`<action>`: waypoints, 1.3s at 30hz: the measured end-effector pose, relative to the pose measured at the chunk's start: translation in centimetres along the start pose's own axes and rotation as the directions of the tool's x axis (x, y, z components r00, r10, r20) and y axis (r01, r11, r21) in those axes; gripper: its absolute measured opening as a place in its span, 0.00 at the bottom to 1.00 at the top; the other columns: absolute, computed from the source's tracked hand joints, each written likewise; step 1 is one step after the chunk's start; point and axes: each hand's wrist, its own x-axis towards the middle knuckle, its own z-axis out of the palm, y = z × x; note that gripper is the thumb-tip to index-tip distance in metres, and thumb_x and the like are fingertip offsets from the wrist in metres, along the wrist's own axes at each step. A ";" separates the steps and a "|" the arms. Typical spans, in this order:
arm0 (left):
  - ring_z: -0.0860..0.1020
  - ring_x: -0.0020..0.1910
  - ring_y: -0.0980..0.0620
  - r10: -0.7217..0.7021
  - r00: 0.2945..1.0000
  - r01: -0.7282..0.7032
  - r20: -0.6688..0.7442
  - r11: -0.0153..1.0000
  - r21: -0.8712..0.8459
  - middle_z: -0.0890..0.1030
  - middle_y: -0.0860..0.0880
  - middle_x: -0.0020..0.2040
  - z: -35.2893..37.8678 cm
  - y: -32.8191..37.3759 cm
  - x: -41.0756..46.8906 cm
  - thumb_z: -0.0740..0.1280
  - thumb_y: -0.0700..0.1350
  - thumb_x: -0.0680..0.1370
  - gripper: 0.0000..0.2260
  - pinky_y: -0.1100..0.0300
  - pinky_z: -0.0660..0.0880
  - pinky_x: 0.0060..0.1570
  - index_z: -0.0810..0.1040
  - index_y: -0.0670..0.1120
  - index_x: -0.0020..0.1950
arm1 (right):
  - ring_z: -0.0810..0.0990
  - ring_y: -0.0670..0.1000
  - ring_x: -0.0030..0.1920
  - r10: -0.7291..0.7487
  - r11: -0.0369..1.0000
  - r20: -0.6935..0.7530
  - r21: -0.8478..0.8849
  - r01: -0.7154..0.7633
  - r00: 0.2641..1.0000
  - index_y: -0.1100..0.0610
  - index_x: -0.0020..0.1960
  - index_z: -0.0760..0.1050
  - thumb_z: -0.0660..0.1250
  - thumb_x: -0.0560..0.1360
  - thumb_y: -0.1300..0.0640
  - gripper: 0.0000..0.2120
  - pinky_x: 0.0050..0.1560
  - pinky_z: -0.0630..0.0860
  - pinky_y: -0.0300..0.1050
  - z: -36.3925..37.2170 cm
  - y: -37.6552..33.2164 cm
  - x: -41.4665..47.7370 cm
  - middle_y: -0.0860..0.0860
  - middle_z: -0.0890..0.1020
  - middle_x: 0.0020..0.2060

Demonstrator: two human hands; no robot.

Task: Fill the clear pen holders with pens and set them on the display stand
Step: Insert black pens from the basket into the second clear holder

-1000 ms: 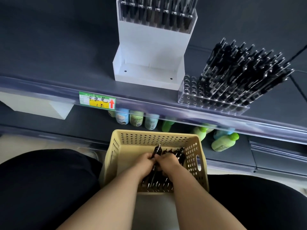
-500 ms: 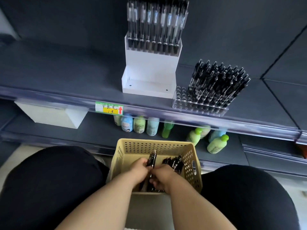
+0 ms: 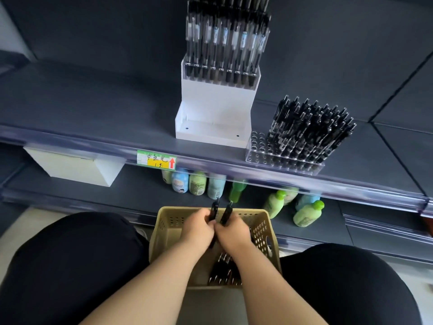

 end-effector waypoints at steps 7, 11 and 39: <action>0.79 0.45 0.57 0.234 0.959 -0.266 -0.161 0.938 -0.222 0.81 0.57 0.43 -6.5 8.0 -0.4 0.70 0.45 0.74 0.06 0.62 0.73 0.46 0.78 0.51 0.50 | 0.74 0.47 0.35 -0.375 0.925 -0.152 -0.128 0.358 0.914 0.56 0.45 0.70 0.65 0.73 0.55 0.06 0.26 0.64 0.32 -9.7 -7.2 -1.5 0.47 0.76 0.35; 0.80 0.45 0.58 0.351 0.917 -0.398 -0.191 0.848 -0.350 0.81 0.56 0.45 -9.9 12.4 0.0 0.71 0.44 0.74 0.12 0.58 0.77 0.49 0.75 0.53 0.55 | 0.74 0.43 0.34 -0.512 0.859 -0.268 -0.144 0.491 0.816 0.54 0.47 0.66 0.66 0.73 0.57 0.09 0.26 0.66 0.29 -15.5 -10.6 -2.6 0.46 0.76 0.36; 0.81 0.41 0.60 0.456 0.861 -0.505 -0.225 0.713 -0.487 0.82 0.57 0.43 -8.7 20.1 5.6 0.71 0.42 0.73 0.08 0.56 0.79 0.50 0.77 0.54 0.49 | 0.76 0.40 0.37 -0.622 0.780 -0.406 -0.391 0.488 0.669 0.49 0.50 0.78 0.68 0.73 0.50 0.08 0.35 0.67 0.23 -22.6 -12.9 3.1 0.37 0.76 0.35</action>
